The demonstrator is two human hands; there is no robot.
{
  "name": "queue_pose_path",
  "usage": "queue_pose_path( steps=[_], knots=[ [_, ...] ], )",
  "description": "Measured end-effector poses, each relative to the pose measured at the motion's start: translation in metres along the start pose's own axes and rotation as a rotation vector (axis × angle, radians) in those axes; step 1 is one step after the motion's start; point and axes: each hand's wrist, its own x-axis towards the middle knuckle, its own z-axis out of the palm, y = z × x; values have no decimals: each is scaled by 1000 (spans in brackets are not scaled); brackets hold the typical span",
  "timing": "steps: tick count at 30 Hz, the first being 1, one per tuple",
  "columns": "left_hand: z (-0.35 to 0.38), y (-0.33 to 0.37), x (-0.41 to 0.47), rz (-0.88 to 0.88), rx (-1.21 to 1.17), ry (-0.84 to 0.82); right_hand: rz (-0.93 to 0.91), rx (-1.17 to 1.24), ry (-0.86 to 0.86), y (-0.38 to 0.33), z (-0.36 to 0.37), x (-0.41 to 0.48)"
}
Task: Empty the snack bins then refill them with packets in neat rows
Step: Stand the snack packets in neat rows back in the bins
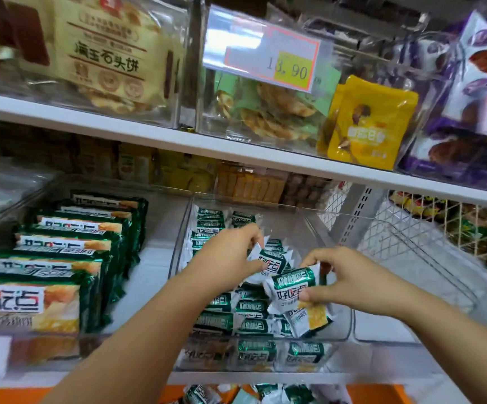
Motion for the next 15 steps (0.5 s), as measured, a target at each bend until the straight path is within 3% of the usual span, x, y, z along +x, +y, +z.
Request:
queue_pose_path(
  steps=[4, 7, 11, 15],
  knots=[
    [3, 1, 4, -4, -103, 6, -6, -103, -15, -3, 1, 3],
    [3, 3, 5, 2, -167, 0, 4, -21, 1, 2, 2, 5],
    [7, -7, 4, 2, 52, -56, 33, 50, 38, 6, 7, 9],
    [6, -16, 4, 37, 362, 2, 40, 60, 68, 0, 26, 20]
  ],
)
